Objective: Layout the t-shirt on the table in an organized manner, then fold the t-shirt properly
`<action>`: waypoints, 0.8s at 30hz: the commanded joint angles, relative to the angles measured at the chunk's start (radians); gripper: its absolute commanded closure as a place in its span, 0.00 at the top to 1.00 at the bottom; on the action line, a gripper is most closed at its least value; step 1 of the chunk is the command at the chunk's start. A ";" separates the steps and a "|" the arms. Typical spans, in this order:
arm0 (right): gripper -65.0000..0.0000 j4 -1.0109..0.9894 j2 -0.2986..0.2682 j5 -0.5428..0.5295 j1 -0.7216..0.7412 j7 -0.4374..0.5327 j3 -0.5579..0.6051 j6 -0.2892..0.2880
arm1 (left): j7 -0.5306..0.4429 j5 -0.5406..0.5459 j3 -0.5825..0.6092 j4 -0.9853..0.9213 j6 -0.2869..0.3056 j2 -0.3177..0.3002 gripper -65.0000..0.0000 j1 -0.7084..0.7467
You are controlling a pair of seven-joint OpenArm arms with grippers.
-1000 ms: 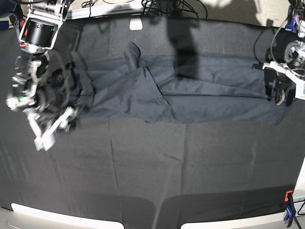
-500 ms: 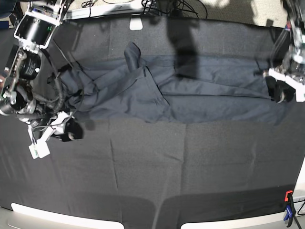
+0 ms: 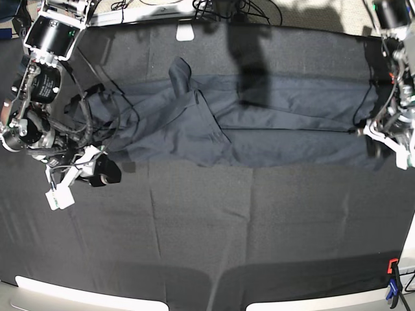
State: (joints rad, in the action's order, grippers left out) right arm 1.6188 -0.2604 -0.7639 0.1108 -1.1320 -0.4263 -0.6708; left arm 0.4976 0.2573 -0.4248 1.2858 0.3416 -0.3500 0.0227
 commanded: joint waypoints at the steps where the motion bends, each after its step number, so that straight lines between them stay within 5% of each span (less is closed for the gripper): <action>1: 0.37 0.020 -0.014 -0.025 0.019 0.017 -0.003 -0.011 | -0.020 0.008 -0.006 -0.002 -0.005 -0.025 0.32 -0.010; 21: 0.37 0.020 -0.014 -0.025 0.019 0.017 -0.003 -0.011 | -0.014 -0.039 -0.066 -0.016 -0.003 -0.035 0.37 0.008; 24: 0.37 0.020 -0.014 -0.025 0.019 0.017 -0.003 -0.011 | 0.030 0.027 -0.074 -0.016 0.045 -0.035 0.38 0.011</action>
State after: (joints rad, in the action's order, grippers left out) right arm 1.6188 -0.2607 -0.7639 0.1104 -1.1320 -0.4263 -0.6708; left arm 0.5335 0.2855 -0.4931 1.2579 0.3832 -0.3660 0.0418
